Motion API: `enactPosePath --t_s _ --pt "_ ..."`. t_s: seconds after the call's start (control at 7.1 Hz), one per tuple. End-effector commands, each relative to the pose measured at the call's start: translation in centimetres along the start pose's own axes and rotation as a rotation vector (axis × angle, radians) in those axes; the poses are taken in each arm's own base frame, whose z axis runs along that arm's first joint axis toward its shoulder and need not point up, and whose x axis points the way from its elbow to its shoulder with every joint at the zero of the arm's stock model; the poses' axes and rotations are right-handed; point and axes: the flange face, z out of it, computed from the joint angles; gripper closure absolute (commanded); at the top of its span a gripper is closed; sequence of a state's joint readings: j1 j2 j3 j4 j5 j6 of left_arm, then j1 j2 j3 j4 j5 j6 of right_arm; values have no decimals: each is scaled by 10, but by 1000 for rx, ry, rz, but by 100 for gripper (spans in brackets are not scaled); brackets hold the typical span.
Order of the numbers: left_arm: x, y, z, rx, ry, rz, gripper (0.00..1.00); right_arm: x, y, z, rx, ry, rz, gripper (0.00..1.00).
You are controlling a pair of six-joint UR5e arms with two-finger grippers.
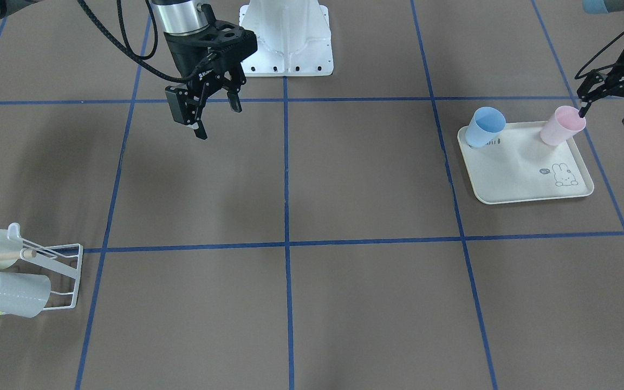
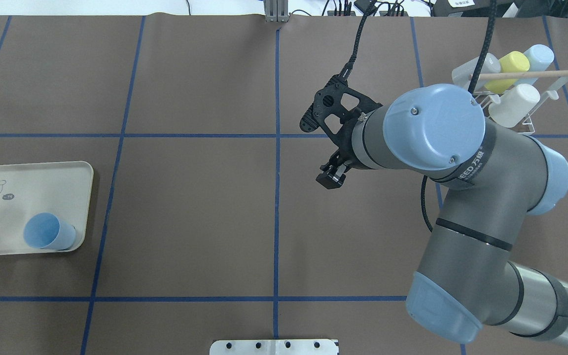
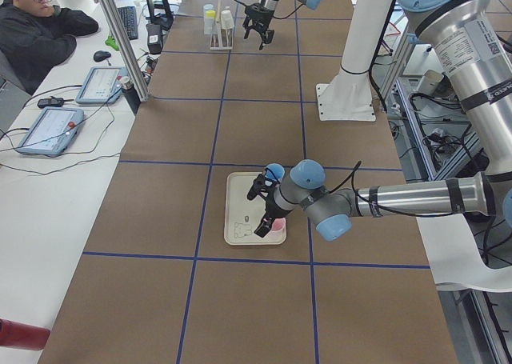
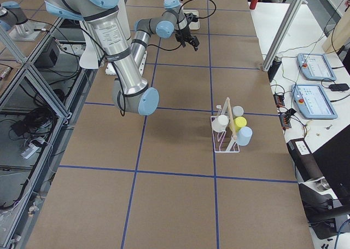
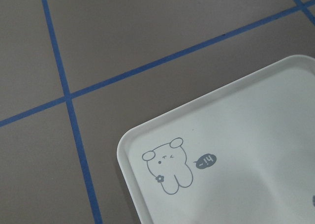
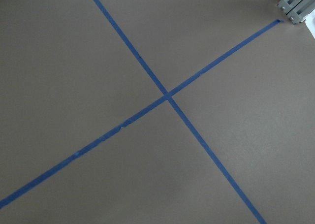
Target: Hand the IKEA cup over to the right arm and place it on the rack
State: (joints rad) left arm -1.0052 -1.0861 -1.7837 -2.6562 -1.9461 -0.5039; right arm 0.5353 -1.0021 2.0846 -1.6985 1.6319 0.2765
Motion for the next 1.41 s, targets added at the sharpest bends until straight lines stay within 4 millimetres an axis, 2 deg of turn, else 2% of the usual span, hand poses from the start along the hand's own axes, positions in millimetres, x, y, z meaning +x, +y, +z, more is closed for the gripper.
enactPosePath --t_s 0.0,0.14,0.28,0.56,0.7,0.84,1.27 --pt "1 17 16 -33 20 23 0 -1 0 1 -1 1 -2 1" --pt "1 22 21 -49 22 32 1 -2 0 0 0 -1 -2 0" --pt "3 27 25 -53 37 45 10 -2 -1 -3 8 -3 -1 0" --pt "3 31 25 -37 61 52 64 -3 -1 -3 7 -5 -2 0" --pt "3 31 25 -37 61 52 87 -4 -1 -3 7 -6 -3 0" --pt "4 31 24 -31 66 54 100 -5 -1 -2 7 -6 -4 1" --pt "11 22 20 3 87 70 100 -7 -3 -1 16 -11 -8 0"
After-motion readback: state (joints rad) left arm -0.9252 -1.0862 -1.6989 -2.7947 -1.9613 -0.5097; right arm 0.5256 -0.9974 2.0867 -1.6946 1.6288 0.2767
